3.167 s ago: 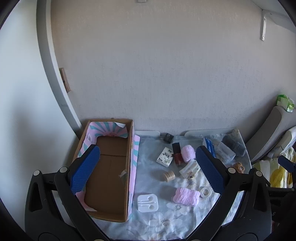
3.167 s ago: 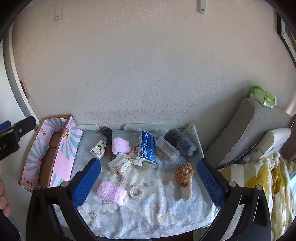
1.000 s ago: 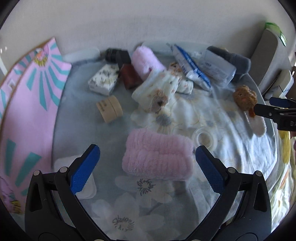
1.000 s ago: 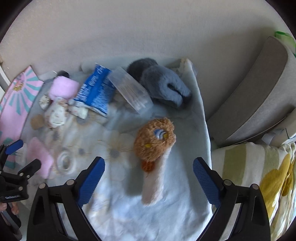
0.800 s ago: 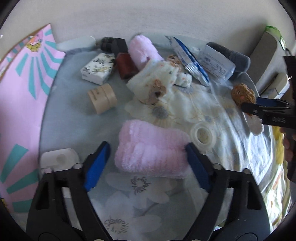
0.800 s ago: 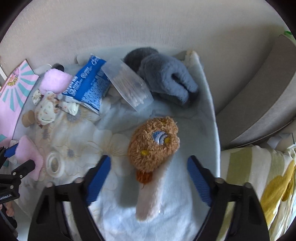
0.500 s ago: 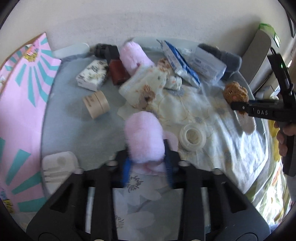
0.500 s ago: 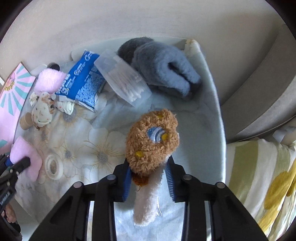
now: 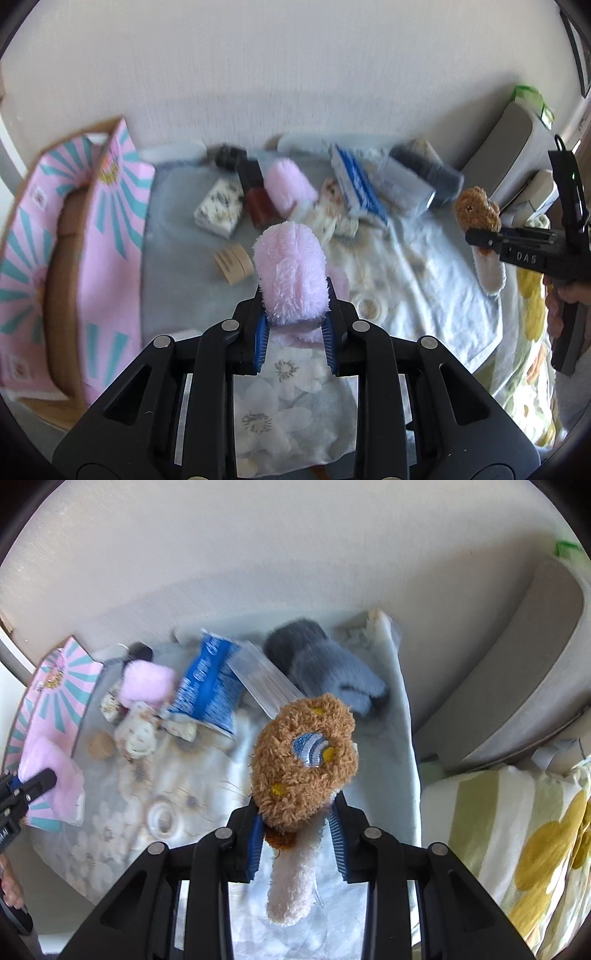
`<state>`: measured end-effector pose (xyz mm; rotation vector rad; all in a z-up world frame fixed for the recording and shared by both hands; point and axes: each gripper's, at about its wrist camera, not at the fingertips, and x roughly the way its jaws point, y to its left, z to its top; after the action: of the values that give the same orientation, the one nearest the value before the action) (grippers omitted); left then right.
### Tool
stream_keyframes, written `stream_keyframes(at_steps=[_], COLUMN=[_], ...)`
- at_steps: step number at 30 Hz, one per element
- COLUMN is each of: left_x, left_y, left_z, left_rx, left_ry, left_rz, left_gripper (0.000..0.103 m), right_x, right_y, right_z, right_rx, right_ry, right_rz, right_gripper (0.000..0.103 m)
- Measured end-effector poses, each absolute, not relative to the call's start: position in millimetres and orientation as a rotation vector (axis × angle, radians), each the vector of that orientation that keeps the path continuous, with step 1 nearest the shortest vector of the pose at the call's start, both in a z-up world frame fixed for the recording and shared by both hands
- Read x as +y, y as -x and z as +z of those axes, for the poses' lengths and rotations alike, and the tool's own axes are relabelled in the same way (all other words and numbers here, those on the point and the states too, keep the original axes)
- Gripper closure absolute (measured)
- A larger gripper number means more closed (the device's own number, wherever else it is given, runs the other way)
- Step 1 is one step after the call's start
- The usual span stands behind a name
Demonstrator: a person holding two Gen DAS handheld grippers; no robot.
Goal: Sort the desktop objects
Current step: 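Grasp the pink fluffy pouch with left tool while right tool grasps the brown plush toy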
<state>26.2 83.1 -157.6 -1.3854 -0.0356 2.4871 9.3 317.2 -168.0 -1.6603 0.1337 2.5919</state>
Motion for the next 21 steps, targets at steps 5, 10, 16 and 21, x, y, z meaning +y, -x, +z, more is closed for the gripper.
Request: stream_keyframes(at_steps=[5,10,16,21], left_x=[72,56,30,0], left_y=[-18,-7,1,4], left_z=[-120,-98,-78,-61], left_rx=[0.004,-0.005,-0.037,-0.078], left_ry=[1.315,1.275,1.249,1.234], left_rz=[2.526,2.568,2.623,2.681], left_gripper=[0.081,0.081,0.081,0.081], right_x=[308,293,263,234], right_y=[7,14,24,38], right_z=[-139,-114,-96,-83], right_rx=[0.149,0.129,0.035,-0.008], right_ry=[1.585,1.541,1.545,1.556], right_rz=[2.635,2.695,2.768,2.839], right_gripper=[0.074,0.074,0.074,0.074])
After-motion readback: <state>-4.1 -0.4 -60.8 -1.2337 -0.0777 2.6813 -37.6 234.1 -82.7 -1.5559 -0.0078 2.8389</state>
